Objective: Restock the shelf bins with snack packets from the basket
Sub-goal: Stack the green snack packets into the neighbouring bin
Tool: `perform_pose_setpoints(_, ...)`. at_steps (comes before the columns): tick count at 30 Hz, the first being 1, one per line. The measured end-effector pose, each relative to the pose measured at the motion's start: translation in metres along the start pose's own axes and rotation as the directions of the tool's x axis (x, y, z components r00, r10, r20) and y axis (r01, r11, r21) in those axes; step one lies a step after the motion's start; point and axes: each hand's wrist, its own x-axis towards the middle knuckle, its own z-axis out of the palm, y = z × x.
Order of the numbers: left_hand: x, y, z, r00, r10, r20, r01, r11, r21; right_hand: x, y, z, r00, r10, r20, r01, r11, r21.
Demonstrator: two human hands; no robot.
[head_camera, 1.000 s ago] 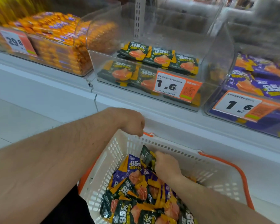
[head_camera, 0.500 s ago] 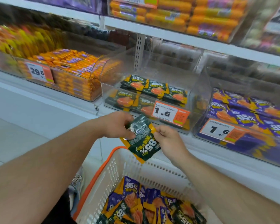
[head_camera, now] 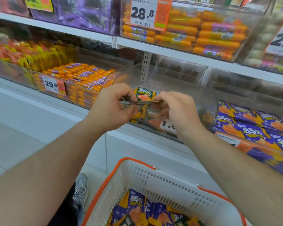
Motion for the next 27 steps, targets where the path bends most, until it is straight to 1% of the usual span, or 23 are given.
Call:
perform_pose_setpoints(2, 0.003, -0.008, 0.005, 0.998, 0.052, -0.04, -0.048, 0.993, 0.103, 0.019, 0.006, 0.008, 0.998, 0.011, -0.061, -0.014, 0.998, -0.065)
perform_pose_setpoints(3, 0.005, -0.014, 0.007, 0.997, 0.055, -0.056, -0.044, 0.985, 0.169, 0.031, 0.01, 0.011, 0.995, 0.022, -0.1, -0.03, 0.996, -0.081)
perform_pose_setpoints(4, 0.006, -0.019, 0.01, 0.996, 0.031, -0.081, -0.011, 0.973, 0.231, 0.043, 0.013, 0.013, 0.99, 0.036, -0.139, -0.051, 0.993, -0.107)
perform_pose_setpoints(6, 0.008, -0.031, 0.013, 0.987, -0.089, -0.134, 0.127, 0.94, 0.318, 0.066, 0.014, 0.016, 0.975, 0.044, -0.219, -0.078, 0.986, -0.15)
perform_pose_setpoints(7, 0.007, -0.034, 0.014, 0.978, -0.158, -0.134, 0.196, 0.916, 0.349, 0.077, 0.014, 0.017, 0.965, 0.047, -0.258, -0.093, 0.981, -0.17)
perform_pose_setpoints(9, 0.004, -0.041, 0.016, 0.96, -0.268, -0.075, 0.275, 0.864, 0.422, 0.095, 0.012, 0.021, 0.949, 0.062, -0.309, -0.127, 0.972, -0.196)
perform_pose_setpoints(10, 0.003, -0.043, 0.016, 0.948, -0.317, -0.029, 0.294, 0.836, 0.462, 0.099, 0.011, 0.024, 0.954, 0.077, -0.291, -0.142, 0.967, -0.212)
perform_pose_setpoints(12, 0.001, -0.044, 0.018, 0.907, -0.416, 0.069, 0.314, 0.776, 0.547, 0.107, 0.012, 0.031, 0.949, 0.185, -0.257, -0.248, 0.939, -0.239)
perform_pose_setpoints(13, 0.0, -0.044, 0.019, 0.875, -0.467, 0.126, 0.313, 0.745, 0.59, 0.113, 0.015, 0.033, 0.945, 0.239, -0.222, -0.292, 0.923, -0.249)
perform_pose_setpoints(14, -0.001, -0.044, 0.021, 0.833, -0.522, 0.185, 0.309, 0.715, 0.627, 0.117, 0.017, 0.037, 0.948, 0.273, -0.164, -0.304, 0.927, -0.218)
perform_pose_setpoints(15, -0.003, -0.045, 0.023, 0.785, -0.573, 0.236, 0.305, 0.689, 0.658, 0.12, 0.02, 0.041, 0.959, 0.271, -0.088, -0.285, 0.916, -0.282)
perform_pose_setpoints(17, -0.006, -0.046, 0.027, 0.698, -0.65, 0.3, 0.301, 0.647, 0.7, 0.122, 0.027, 0.049, 0.955, 0.295, -0.023, -0.284, 0.893, -0.35)
perform_pose_setpoints(18, -0.007, -0.046, 0.029, 0.67, -0.671, 0.318, 0.301, 0.638, 0.709, 0.125, 0.032, 0.055, 0.95, 0.312, 0.003, -0.283, 0.866, -0.412)
perform_pose_setpoints(19, -0.007, -0.046, 0.03, 0.656, -0.68, 0.327, 0.304, 0.635, 0.711, 0.127, 0.036, 0.059, 0.951, 0.31, 0.014, -0.261, 0.823, -0.504)
perform_pose_setpoints(20, -0.007, -0.046, 0.031, 0.653, -0.682, 0.328, 0.305, 0.634, 0.71, 0.128, 0.035, 0.063, 0.942, 0.335, 0.023, -0.239, 0.715, -0.657)
perform_pose_setpoints(21, -0.008, -0.046, 0.032, 0.655, -0.682, 0.326, 0.307, 0.634, 0.709, 0.131, 0.039, 0.066, 0.956, 0.28, 0.085, -0.112, 0.619, -0.777)
perform_pose_setpoints(22, -0.008, -0.046, 0.032, 0.657, -0.681, 0.325, 0.309, 0.636, 0.707, 0.137, 0.042, 0.068, 0.955, 0.276, 0.103, -0.088, 0.601, -0.795)
perform_pose_setpoints(24, -0.008, -0.047, 0.034, 0.654, -0.683, 0.326, 0.317, 0.639, 0.701, 0.136, 0.041, 0.07, 0.94, 0.321, 0.115, -0.112, 0.609, -0.786)
perform_pose_setpoints(25, -0.008, -0.047, 0.035, 0.651, -0.685, 0.328, 0.32, 0.639, 0.699, 0.133, 0.039, 0.069, 0.929, 0.343, 0.136, -0.072, 0.53, -0.845)
perform_pose_setpoints(26, -0.008, -0.046, 0.036, 0.648, -0.687, 0.329, 0.322, 0.639, 0.698, 0.135, 0.041, 0.07, 0.925, 0.352, 0.142, -0.06, 0.506, -0.86)
perform_pose_setpoints(27, -0.007, -0.045, 0.037, 0.646, -0.69, 0.327, 0.33, 0.639, 0.695, 0.135, 0.042, 0.07, 0.921, 0.359, 0.15, -0.061, 0.514, -0.856)
